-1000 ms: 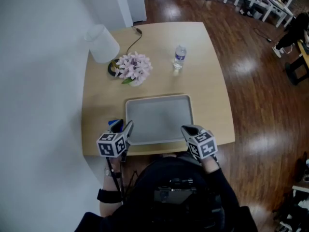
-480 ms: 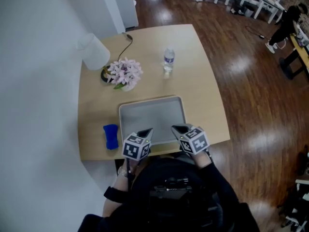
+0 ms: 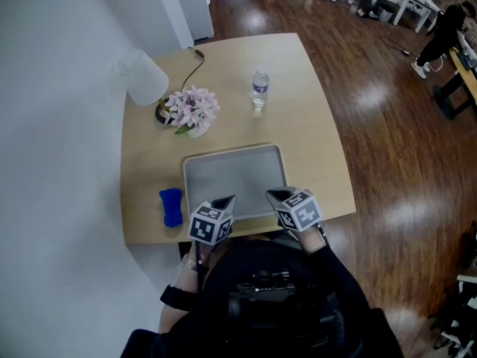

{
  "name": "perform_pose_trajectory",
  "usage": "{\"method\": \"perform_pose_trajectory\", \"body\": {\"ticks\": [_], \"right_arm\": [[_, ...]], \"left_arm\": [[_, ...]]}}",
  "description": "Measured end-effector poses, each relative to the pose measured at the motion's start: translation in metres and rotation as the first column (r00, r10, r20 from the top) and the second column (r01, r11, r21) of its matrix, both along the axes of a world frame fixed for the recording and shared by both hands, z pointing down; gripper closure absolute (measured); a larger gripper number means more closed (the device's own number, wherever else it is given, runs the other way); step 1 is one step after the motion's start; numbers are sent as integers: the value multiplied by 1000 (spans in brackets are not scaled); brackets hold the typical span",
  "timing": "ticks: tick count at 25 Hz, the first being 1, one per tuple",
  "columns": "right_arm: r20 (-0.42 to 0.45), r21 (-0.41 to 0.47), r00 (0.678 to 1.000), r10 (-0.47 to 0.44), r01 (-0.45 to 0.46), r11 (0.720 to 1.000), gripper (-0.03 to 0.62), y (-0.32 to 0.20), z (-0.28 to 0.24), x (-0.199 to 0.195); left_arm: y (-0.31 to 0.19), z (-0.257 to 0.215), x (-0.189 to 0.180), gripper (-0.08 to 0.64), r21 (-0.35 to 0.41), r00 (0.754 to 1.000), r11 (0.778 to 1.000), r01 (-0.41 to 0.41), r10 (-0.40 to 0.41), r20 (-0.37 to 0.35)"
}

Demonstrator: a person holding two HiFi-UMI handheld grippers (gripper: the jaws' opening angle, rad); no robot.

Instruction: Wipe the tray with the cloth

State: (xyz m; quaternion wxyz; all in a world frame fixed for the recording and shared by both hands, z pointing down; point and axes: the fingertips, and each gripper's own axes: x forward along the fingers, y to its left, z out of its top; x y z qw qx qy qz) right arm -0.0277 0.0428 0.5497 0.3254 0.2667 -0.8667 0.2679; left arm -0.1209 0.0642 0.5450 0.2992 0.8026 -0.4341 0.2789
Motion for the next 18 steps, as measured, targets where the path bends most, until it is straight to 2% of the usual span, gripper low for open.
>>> {"method": "perform_pose_trajectory", "body": {"ticks": [18], "right_arm": [[-12,-21,1000,-3,2,1000,592,-5,6,1]], "left_arm": [[-8,6,-2,558,-15,1000,1000,2,-2,-3]]}}
